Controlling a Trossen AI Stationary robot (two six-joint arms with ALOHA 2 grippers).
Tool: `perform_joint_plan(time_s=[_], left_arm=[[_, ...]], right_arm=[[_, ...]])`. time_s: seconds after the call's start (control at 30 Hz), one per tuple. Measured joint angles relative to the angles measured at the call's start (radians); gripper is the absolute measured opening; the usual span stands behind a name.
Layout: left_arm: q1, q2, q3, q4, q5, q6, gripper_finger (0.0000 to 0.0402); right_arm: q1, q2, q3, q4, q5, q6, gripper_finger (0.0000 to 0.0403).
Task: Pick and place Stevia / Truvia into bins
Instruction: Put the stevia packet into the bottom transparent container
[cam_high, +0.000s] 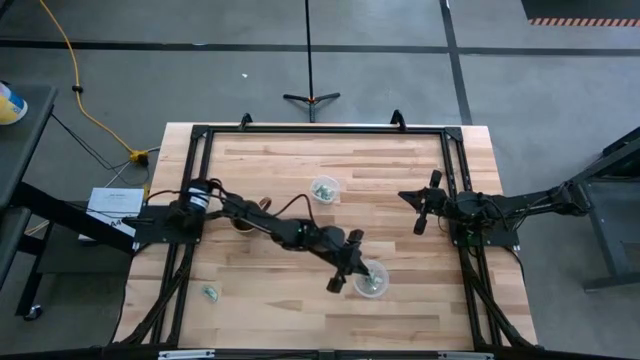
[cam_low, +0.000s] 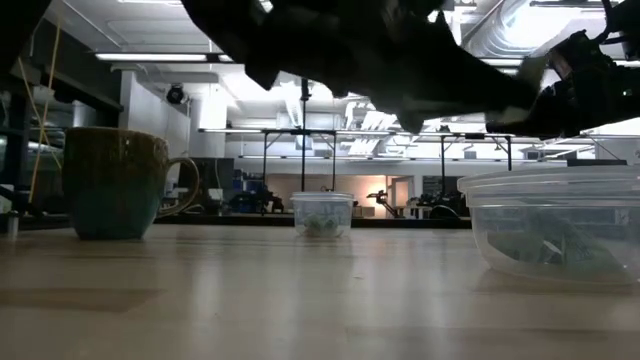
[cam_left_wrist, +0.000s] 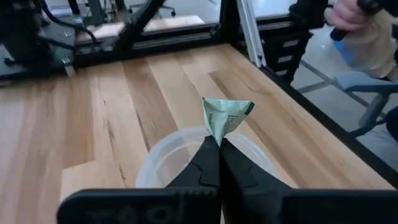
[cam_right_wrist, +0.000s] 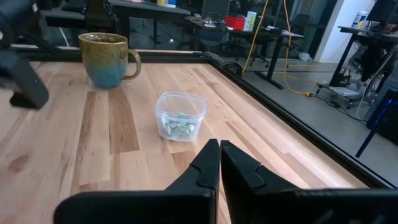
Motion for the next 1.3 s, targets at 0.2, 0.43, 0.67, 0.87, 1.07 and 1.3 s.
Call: perform_joint_plan(time_s=[0.2,0.43,0.67,0.87,1.07,1.3], left_arm=[[0.006,0.036,0.023,-0.007,-0.005,-0.009,0.0073],[0.006,0.016,0.023,-0.061,0.001,0.020,0.0183],[0.004,-0.136,0.024,-0.517,0.001,0.055,0.0238],[-0.044,-0.282,0.026,-1.108,0.001,-0.166,0.0241],[-0.166,-0.293,0.024,-1.605,-0.022,-0.446,0.0241],[-0.341,-0.304,0.023,-1.786,-0.021,-0.638,0.0241]], right_arm=[[0.000,0.000,0.000,0.000,0.000,0.000,0.0007],[0.000,0.000,0.000,0.000,0.000,0.000,0.0007],[0.000,0.000,0.000,0.000,0.000,0.000,0.0007],[0.000,-0.001,0.000,-0.003,0.000,0.001,0.0008],[0.000,0.000,0.000,-0.005,-0.001,0.002,0.0004],[0.000,0.000,0.000,-0.007,0.000,0.002,0.0001]])
